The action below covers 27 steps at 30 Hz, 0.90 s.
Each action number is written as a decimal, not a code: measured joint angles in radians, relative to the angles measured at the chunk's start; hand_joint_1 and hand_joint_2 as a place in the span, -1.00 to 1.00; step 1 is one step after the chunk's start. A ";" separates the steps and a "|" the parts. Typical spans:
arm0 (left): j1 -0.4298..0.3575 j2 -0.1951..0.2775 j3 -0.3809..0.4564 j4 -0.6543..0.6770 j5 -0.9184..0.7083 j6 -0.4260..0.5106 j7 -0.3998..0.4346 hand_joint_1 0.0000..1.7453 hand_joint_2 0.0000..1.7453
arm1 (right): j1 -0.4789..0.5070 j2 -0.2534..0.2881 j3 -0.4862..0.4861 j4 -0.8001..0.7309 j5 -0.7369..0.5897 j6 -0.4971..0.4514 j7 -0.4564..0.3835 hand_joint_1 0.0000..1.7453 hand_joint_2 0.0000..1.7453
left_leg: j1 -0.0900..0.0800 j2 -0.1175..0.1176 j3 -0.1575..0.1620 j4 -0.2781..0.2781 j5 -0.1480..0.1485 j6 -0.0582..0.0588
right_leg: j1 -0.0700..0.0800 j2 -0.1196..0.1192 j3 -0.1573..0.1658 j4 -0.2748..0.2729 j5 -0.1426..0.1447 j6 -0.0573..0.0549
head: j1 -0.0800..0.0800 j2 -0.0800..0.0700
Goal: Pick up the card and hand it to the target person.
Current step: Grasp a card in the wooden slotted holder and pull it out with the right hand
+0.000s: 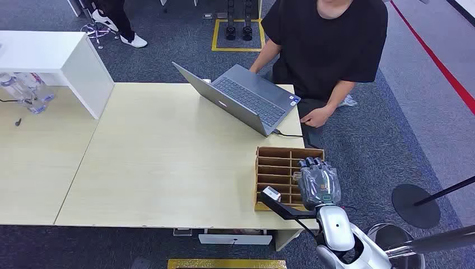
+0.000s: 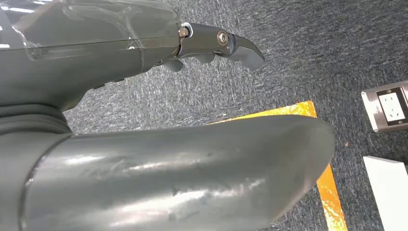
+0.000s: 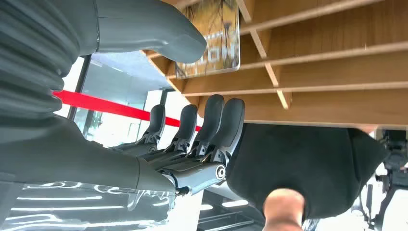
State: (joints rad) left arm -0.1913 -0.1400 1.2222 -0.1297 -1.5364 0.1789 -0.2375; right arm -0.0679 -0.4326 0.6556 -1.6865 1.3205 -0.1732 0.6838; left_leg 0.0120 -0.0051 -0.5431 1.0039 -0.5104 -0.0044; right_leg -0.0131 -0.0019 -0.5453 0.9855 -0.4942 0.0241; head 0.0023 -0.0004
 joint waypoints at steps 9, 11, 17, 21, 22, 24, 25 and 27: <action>0.000 0.000 0.000 0.000 0.000 0.000 0.000 -1.00 -1.00 | 0.003 -0.004 -0.010 -0.022 0.000 -0.006 0.000 -0.01 1.00 | 0.000 0.000 0.000 0.000 0.000 0.000 | 0.000 0.000 0.000 0.000 0.000 0.000 | 0.000 0.000; 0.000 0.000 0.000 0.000 0.000 0.000 0.000 -1.00 -1.00 | 0.005 -0.005 -0.015 -0.025 -0.001 -0.004 0.000 -0.01 1.00 | 0.000 0.000 0.000 0.000 0.000 0.000 | 0.000 0.000 0.000 0.000 0.000 0.000 | 0.000 0.000; 0.000 0.000 0.000 0.000 0.000 0.000 0.000 -1.00 -1.00 | 0.012 -0.005 -0.016 -0.022 -0.029 -0.003 -0.003 0.02 1.00 | 0.000 0.000 0.000 0.000 0.000 0.000 | 0.000 0.000 0.000 0.000 0.000 0.000 | 0.000 0.000; 0.000 0.000 0.000 0.000 0.000 0.001 0.001 -1.00 -1.00 | 0.014 -0.005 -0.016 -0.015 -0.043 -0.003 -0.005 0.04 1.00 | 0.000 0.000 0.000 0.000 0.000 0.000 | 0.000 0.000 0.000 0.000 0.000 0.000 | 0.000 0.000; 0.000 0.000 0.000 0.000 0.000 0.001 0.001 -1.00 -1.00 | 0.015 -0.005 -0.016 -0.014 -0.044 -0.003 -0.005 0.05 1.00 | 0.000 0.000 0.000 0.000 0.000 0.000 | 0.000 0.000 0.000 0.000 0.000 0.000 | 0.000 0.000; 0.000 0.000 0.000 0.000 0.000 0.001 0.001 -1.00 -1.00 | 0.015 -0.005 -0.016 -0.012 -0.045 -0.003 -0.005 0.07 1.00 | 0.000 0.000 0.000 0.000 0.000 0.000 | 0.000 0.000 0.000 0.000 0.000 0.000 | 0.000 0.000; 0.000 0.000 0.000 0.000 0.000 0.001 0.001 -1.00 -1.00 | 0.016 -0.005 -0.016 -0.012 -0.045 -0.003 -0.005 0.08 1.00 | 0.000 0.000 0.000 0.000 0.000 0.000 | 0.000 0.000 0.000 0.000 0.000 0.000 | 0.000 0.000; 0.000 0.000 0.000 0.000 0.000 0.001 0.001 -1.00 -1.00 | 0.016 -0.005 -0.016 -0.012 -0.045 -0.003 -0.005 0.08 1.00 | 0.000 0.000 0.000 0.000 0.000 0.000 | 0.000 0.000 0.000 0.000 0.000 0.000 | 0.000 0.000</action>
State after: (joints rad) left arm -0.1909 -0.1400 1.2222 -0.1297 -1.5363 0.1801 -0.2369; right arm -0.0523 -0.4379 0.6394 -1.6984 1.2753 -0.1759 0.6790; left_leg 0.0120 -0.0052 -0.5432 1.0039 -0.5104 -0.0044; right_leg -0.0131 -0.0019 -0.5453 0.9855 -0.4942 0.0241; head 0.0024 -0.0004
